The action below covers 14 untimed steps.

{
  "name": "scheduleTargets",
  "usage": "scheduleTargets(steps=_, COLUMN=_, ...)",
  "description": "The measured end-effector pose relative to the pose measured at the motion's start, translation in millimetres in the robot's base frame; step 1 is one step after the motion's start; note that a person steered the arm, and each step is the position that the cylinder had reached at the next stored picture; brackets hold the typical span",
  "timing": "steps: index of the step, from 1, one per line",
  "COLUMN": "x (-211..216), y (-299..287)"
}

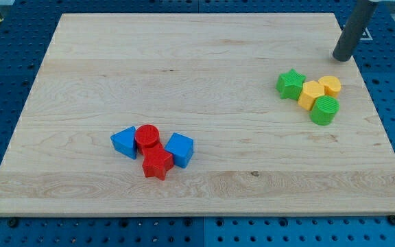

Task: Push the green star to the top right corner

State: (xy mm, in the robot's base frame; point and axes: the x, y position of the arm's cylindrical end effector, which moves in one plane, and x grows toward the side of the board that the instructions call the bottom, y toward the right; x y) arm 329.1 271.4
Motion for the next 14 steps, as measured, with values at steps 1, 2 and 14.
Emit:
scheduleTargets(steps=1, x=0.1, y=0.0)
scheduleTargets(steps=2, x=0.7, y=0.6)
scheduleTargets(steps=14, x=55.9, y=-80.2)
